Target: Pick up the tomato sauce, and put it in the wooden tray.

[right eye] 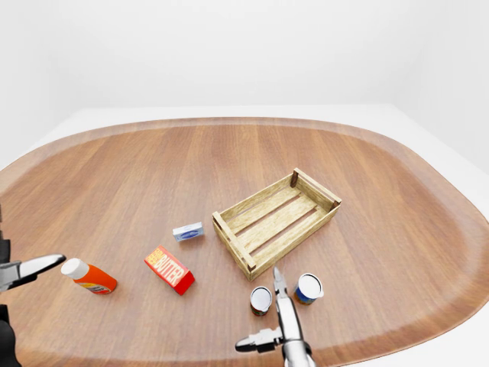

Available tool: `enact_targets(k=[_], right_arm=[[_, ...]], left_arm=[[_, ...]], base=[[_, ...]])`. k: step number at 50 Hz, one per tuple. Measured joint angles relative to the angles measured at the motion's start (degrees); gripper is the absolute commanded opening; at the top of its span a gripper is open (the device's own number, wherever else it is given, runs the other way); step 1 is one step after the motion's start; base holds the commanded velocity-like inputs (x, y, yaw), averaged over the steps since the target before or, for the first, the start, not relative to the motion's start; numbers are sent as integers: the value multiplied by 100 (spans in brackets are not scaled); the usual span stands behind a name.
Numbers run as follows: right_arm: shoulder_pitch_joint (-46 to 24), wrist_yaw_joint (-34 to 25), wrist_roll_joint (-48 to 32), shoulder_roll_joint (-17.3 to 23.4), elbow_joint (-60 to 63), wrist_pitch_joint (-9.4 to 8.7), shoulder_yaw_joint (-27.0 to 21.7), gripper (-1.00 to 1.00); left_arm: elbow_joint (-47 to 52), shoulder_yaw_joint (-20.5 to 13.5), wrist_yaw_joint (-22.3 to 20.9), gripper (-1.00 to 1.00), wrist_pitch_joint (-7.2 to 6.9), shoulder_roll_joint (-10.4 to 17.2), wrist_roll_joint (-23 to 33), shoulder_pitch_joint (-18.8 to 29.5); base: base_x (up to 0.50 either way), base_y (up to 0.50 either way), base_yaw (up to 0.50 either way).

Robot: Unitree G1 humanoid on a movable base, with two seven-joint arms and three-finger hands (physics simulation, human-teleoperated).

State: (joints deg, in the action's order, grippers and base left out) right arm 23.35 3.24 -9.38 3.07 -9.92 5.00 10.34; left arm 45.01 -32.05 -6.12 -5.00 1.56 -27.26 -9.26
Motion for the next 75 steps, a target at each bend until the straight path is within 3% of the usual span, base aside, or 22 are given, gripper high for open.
enact_targets(k=[56, 57, 58, 59, 60, 61, 62, 63, 75], right_arm=[[-388, -41, -116, -143, -548, 0, -78, 100], [-393, -43, -118, -144, -558, 0, -79, 20], [-397, -43, -119, -145, -566, 0, -81, -3], [-401, -46, -121, -146, -573, 0, -81, -40], [-406, -41, -126, -146, -579, 0, -84, -60], [-409, -39, -129, -145, -586, 0, -88, -63], [-413, -39, -131, -146, -592, 0, -89, -90], [-416, -47, -124, -147, -598, 0, -86, -100], [-445, -88, -74, -163, -666, 0, -89, -100]], left_arm=[[-2, 4, 0, 92, 0, 2, 0, 2], [-2, 3, -1, 92, 0, 2, -1, 2], [-1, 2, -1, 92, 0, 2, -2, 1], [-1, 1, -1, 92, 0, 1, -3, 1], [0, 0, -1, 92, 0, 1, -3, 0], [1, 0, -2, 92, 0, 0, -4, -1], [2, -1, -2, 92, 0, 0, -4, -1], [3, -2, -3, 92, 0, 0, -5, -2], [21, -33, -2, 92, 0, 4, -36, -2]], base=[[0, 0, 0], [0, 0, 0], [0, 0, 0], [0, 0, 0], [0, 0, 0], [0, 0, 0], [0, 0, 0], [0, 0, 0], [0, 0, 0]])
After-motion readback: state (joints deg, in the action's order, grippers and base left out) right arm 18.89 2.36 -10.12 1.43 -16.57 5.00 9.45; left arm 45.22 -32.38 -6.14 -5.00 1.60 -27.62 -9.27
